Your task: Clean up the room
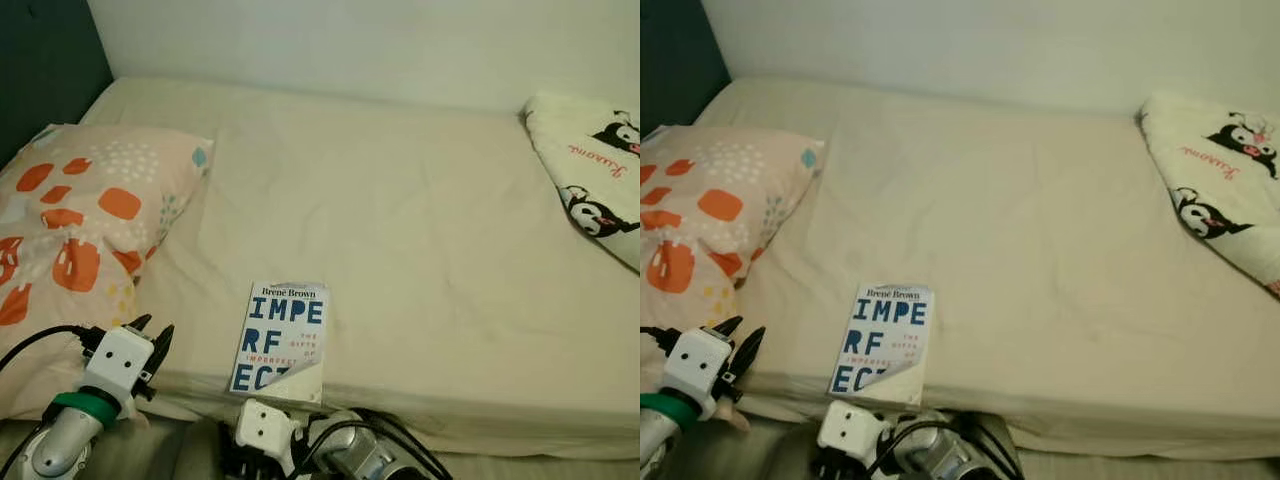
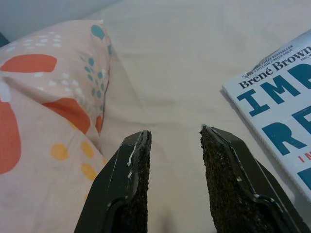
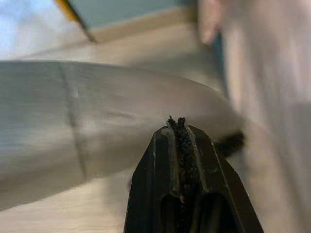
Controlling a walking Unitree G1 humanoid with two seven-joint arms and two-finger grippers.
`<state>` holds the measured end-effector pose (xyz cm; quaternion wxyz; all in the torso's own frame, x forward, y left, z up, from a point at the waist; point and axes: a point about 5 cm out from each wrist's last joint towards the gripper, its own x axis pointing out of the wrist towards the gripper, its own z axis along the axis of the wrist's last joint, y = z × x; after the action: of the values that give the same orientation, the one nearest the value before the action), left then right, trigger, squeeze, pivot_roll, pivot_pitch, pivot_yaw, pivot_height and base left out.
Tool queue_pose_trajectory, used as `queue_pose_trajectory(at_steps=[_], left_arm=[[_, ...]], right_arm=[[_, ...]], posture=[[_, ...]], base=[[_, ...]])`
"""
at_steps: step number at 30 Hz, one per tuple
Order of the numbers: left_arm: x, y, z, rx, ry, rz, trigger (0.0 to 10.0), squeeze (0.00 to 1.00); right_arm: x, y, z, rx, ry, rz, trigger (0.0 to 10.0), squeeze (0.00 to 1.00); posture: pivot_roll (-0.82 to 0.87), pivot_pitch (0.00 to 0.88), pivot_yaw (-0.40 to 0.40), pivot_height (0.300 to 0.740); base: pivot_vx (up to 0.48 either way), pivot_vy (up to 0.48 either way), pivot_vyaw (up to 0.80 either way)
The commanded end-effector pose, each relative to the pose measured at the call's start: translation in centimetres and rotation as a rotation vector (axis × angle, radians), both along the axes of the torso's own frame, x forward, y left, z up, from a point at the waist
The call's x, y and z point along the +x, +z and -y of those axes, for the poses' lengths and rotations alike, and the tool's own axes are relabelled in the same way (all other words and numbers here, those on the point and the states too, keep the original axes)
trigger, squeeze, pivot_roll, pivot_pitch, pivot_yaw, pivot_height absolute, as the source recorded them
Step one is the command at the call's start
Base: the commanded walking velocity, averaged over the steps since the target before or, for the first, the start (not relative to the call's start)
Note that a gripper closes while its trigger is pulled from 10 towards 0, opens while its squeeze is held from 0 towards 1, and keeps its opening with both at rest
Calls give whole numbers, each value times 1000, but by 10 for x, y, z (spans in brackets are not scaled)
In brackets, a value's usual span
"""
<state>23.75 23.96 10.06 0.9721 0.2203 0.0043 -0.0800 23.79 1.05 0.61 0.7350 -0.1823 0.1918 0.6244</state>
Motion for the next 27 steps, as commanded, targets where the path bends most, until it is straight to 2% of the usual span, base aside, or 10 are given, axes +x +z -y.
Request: queue_pose_trajectory(at_steps=[1, 2, 5, 8, 15, 16, 21, 27], left_arm=[[-4, -7, 2, -13, -9, -42, 10000, 0], [-4, -7, 2, -13, -9, -42, 10000, 0], [-8, -10, 5, -18, -22, -56, 10000, 0], [-10, -10, 7, -23, -29, -65, 10000, 0], [-11, -12, 8, -21, -41, -74, 10000, 0], [-12, -12, 9, -19, -48, -81, 10000, 0], [-14, -13, 10, -19, -51, -86, 10000, 0], [-19, -15, 11, -23, -53, -101, 10000, 0]], right_arm=[[7, -2, -1, -49, -111, 91, 0, 0], [7, -2, -1, -49, -111, 91, 0, 0], [14, -3, 3, -101, -213, 150, 0, 0], [16, -6, 4, -123, -274, 142, 0, 0], [16, -9, 5, -162, -285, 156, 0, 0], [15, -11, 6, -197, -267, 164, 0, 0], [15, -12, 7, -203, -267, 162, 0, 0], [16, -13, 5, -176, -396, 156, 0, 0]], posture=[[141, 172, -34, 611], [141, 172, -34, 611], [141, 179, -32, 611], [144, 190, -29, 611], [145, 197, -27, 611], [146, 208, -25, 611], [149, 213, -25, 611], [149, 225, -21, 611]], base=[[0, 0, 0], [0, 0, 0], [0, 0, 0], [0, 0, 0], [0, 0, 0], [0, 0, 0], [0, 0, 0], [0, 0, 0]])
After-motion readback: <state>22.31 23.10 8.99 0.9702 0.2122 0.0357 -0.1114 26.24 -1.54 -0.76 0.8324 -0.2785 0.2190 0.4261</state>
